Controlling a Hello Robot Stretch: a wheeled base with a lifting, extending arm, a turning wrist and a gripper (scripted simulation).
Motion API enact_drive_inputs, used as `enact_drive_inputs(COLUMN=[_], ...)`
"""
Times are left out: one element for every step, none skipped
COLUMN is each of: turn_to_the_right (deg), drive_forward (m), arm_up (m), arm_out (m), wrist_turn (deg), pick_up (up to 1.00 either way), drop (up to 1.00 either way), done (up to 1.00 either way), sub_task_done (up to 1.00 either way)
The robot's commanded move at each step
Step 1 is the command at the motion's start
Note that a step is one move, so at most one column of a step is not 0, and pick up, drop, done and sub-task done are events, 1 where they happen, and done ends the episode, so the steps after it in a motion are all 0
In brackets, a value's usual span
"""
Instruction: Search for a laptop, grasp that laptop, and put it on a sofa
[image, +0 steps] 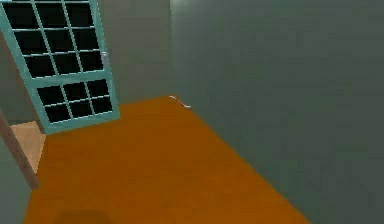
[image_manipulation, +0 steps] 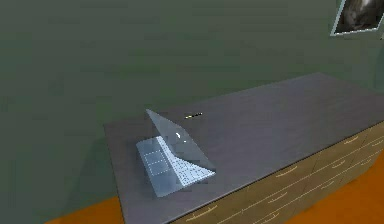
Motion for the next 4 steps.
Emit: enact_drive_inputs(turn_to_the_right=[0.0,0.0,0.0,0.0], drive_forward=[0.0,0.0,0.0,0.0], arm_up=[0.5,0.32,0.0,0.0], arm_out=[0.0,0.0,0.24,0.0], wrist_turn=[0.0,0.0,0.0,45.0], pick_up=[0.0,0.0,0.0,0.0], drop=[0.0,0.0,0.0,0.0], done=[0.0,0.0,0.0,0.0], sub_task_done=[0.0,0.0,0.0,0.0])
